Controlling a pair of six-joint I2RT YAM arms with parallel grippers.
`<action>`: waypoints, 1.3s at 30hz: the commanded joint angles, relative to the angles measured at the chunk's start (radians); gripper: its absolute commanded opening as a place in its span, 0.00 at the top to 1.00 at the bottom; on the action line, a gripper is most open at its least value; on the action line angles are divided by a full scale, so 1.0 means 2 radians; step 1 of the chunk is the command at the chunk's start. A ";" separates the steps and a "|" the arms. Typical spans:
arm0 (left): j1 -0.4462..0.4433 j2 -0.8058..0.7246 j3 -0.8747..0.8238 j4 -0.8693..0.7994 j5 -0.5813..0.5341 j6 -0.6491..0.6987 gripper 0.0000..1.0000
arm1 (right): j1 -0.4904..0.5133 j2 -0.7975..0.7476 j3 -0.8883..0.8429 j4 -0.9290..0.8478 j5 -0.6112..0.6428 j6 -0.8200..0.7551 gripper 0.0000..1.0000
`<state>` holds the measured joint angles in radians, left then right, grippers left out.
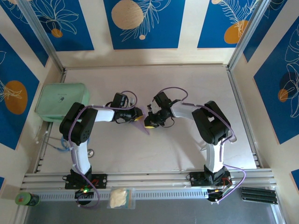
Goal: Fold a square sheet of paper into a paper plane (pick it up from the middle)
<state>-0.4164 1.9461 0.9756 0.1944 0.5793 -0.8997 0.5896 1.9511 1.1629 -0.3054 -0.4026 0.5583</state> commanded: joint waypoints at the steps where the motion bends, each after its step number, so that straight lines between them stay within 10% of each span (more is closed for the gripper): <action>1: 0.005 0.022 -0.005 -0.017 -0.015 0.004 0.79 | 0.005 0.013 0.008 -0.018 0.009 -0.001 0.88; 39: -0.028 -0.016 -0.001 -0.080 -0.022 0.046 0.87 | 0.010 0.058 0.015 -0.098 0.069 -0.049 0.92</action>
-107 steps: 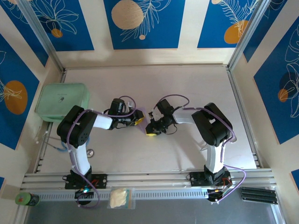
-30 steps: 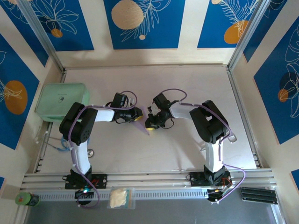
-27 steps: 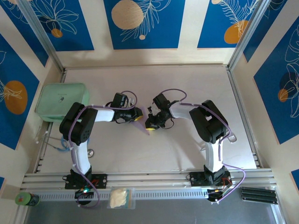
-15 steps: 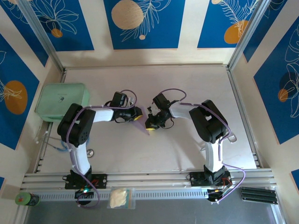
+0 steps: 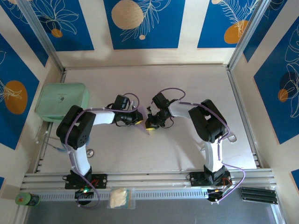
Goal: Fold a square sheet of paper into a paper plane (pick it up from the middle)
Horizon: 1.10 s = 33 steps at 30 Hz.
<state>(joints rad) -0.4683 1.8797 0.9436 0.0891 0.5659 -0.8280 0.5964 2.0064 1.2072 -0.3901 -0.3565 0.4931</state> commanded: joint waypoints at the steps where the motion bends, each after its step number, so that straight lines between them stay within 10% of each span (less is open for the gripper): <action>1: -0.001 0.021 0.018 -0.034 -0.024 0.010 0.87 | 0.008 0.034 -0.002 -0.065 0.054 -0.023 0.92; 33: 0.128 0.105 0.239 -0.228 -0.077 0.164 0.85 | 0.009 0.049 0.018 -0.121 0.095 -0.064 0.92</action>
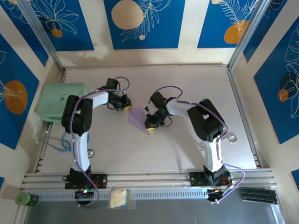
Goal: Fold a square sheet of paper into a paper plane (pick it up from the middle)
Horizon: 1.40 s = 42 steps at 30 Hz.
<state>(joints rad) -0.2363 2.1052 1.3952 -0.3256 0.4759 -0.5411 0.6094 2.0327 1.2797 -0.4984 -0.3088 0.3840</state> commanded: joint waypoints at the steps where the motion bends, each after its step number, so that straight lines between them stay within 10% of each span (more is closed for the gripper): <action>1: 0.010 -0.022 0.010 -0.016 -0.024 0.016 0.85 | 0.002 0.035 -0.017 -0.067 0.070 -0.010 0.92; 10: -0.032 -0.134 -0.115 0.078 0.006 -0.062 0.84 | -0.001 0.033 -0.007 -0.056 0.043 -0.006 0.92; 29: -0.077 -0.060 -0.126 0.044 -0.042 -0.062 0.92 | -0.020 -0.024 0.010 0.029 -0.080 0.021 0.91; 42: -0.079 -0.058 -0.139 0.042 -0.057 -0.060 0.93 | 0.016 0.029 0.076 0.019 -0.008 0.082 0.97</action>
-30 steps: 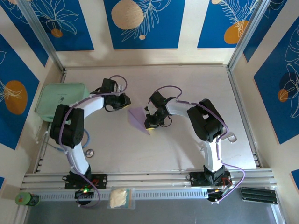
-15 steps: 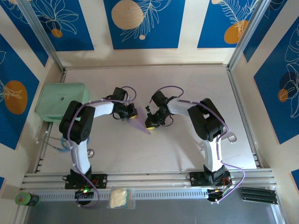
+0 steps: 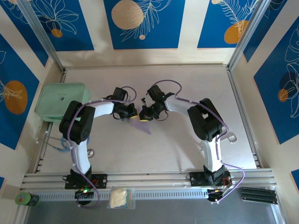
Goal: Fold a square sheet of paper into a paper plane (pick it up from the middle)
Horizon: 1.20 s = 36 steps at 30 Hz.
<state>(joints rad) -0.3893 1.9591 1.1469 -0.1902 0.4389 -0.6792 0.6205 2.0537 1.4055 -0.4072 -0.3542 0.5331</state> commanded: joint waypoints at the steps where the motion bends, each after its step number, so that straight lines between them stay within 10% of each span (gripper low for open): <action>1: -0.003 0.016 -0.014 -0.028 -0.041 0.009 0.93 | 0.013 0.022 0.017 -0.031 0.019 0.007 0.98; 36: -0.003 0.030 -0.017 -0.022 -0.041 0.026 0.97 | -0.026 -0.070 -0.185 0.029 -0.034 0.020 1.00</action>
<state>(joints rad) -0.3943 1.9594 1.1450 -0.1864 0.4339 -0.6502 0.5777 1.9339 1.0698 -0.2798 -0.4099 0.5770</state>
